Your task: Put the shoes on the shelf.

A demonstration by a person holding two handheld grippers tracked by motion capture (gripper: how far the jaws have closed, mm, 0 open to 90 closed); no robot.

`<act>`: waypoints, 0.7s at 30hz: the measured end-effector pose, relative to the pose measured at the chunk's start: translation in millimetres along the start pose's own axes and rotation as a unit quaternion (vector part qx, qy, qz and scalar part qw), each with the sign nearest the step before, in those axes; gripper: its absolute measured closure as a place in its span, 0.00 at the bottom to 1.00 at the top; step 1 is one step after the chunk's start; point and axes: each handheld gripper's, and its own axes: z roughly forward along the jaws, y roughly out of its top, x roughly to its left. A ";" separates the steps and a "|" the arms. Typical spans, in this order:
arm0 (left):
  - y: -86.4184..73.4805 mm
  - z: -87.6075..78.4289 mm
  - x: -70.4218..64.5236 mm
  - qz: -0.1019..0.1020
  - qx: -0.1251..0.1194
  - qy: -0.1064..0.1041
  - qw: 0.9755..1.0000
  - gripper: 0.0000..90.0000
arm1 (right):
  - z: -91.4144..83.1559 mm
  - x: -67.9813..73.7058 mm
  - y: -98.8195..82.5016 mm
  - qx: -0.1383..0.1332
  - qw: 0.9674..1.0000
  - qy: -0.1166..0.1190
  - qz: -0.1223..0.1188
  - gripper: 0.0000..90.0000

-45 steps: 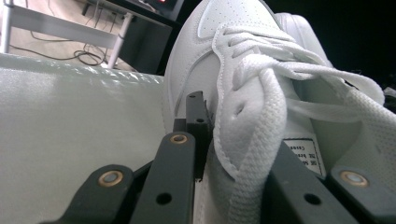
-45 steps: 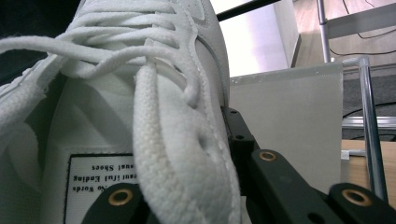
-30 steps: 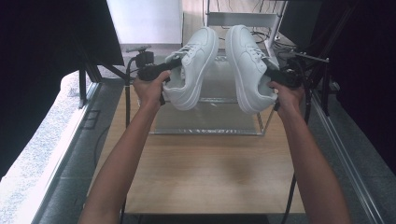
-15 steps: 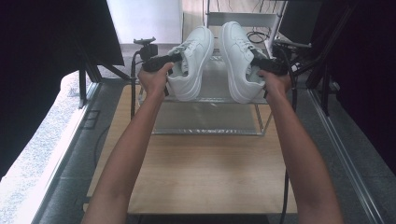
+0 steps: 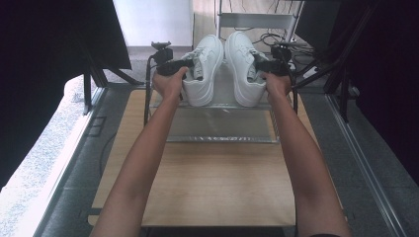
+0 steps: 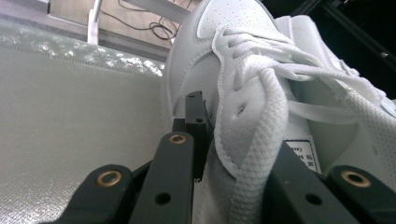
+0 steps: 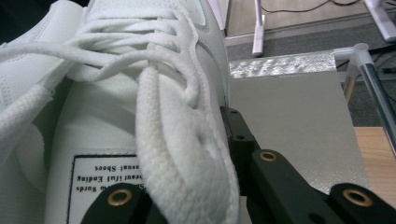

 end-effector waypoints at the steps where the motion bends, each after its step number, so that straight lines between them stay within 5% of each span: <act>1: -0.2 1.4 0.4 -0.001 0.001 0.001 1.000 0.92 | 1.6 -0.1 0.2 0.001 1.000 -0.003 0.000 0.95; 7: 0.5 9.2 1.2 -0.020 0.007 0.006 1.000 0.92 | 9.8 3.0 -0.9 0.002 1.000 -0.016 0.004 0.94; 16: -4.0 26.9 -10.3 -0.005 0.020 0.036 0.999 0.87 | 18.9 16.2 -1.0 0.008 0.999 -0.039 -0.012 0.85; 21: -3.4 27.4 -5.5 -0.023 0.018 0.023 0.999 0.80 | 19.1 21.2 -1.5 -0.001 0.999 -0.039 -0.019 0.78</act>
